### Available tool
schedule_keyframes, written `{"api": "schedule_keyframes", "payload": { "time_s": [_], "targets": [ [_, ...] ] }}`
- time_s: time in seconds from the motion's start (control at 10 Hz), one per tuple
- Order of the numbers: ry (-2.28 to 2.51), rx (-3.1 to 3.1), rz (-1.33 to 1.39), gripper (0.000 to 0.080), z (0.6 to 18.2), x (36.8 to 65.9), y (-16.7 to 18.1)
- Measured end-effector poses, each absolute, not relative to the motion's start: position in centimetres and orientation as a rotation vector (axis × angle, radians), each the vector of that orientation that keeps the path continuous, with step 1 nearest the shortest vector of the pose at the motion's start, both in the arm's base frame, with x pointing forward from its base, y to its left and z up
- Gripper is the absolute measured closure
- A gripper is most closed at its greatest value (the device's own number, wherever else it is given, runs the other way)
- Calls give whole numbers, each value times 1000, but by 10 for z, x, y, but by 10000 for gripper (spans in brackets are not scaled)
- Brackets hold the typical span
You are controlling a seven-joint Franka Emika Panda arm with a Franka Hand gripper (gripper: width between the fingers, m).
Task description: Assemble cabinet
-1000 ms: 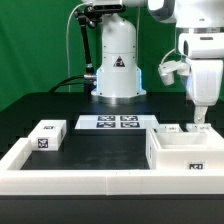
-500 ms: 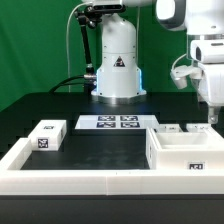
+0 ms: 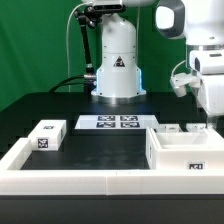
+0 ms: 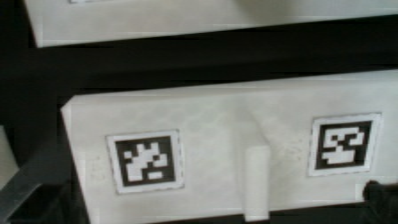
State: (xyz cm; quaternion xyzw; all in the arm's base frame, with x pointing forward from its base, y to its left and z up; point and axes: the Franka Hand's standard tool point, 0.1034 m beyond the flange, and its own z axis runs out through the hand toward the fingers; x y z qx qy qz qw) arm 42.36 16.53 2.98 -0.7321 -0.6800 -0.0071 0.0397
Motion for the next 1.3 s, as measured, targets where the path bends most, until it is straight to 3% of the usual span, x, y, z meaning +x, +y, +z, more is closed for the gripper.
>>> {"api": "schedule_keyframes", "payload": {
  "time_s": [0.3,0.5,0.6,0.8,0.9,1.0,1.3],
  "targets": [
    [-2069,-2235,1,3,19,420,165],
    [-2060,-2235,8,240,14,419,164],
    [-2060,-2235,7,240,14,418,164],
    [-2059,-2235,3,560,14,418,164],
    [-2059,-2235,3,560,14,418,164],
    [-2059,-2237,-3,728,14,419,164],
    [-2058,-2240,-9,731,15,420,164]
  ]
}}
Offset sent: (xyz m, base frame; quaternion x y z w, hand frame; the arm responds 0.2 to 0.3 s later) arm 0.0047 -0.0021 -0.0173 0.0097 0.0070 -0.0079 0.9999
